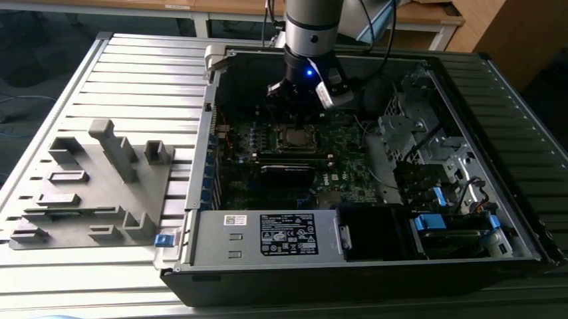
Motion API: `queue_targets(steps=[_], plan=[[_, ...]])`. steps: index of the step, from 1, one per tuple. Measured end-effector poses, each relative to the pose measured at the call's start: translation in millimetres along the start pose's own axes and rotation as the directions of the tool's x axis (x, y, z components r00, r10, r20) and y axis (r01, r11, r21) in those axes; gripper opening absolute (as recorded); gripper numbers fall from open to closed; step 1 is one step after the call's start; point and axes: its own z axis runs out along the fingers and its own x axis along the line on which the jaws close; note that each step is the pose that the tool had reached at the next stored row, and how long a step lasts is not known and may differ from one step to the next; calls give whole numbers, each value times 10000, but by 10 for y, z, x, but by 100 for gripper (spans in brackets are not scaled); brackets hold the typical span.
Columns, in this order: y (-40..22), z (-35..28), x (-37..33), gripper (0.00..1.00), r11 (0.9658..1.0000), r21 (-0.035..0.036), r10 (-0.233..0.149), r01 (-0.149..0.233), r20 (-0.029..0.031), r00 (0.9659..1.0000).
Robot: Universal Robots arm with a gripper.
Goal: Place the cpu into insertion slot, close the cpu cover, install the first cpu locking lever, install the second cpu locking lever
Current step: 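Install the first cpu locking lever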
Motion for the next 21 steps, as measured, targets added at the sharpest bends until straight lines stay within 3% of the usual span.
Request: queue_targets(steps=[8, 16, 21], plan=[[1, -37, -2, 11, 10000, 1, 0, 0, 0, 10000], [3, -150, -5, 11, 10000, 1, 0, 0, -1, 10000], [3, -159, 5, 11, 10000, 0, 0, 0, 0, 10000]])
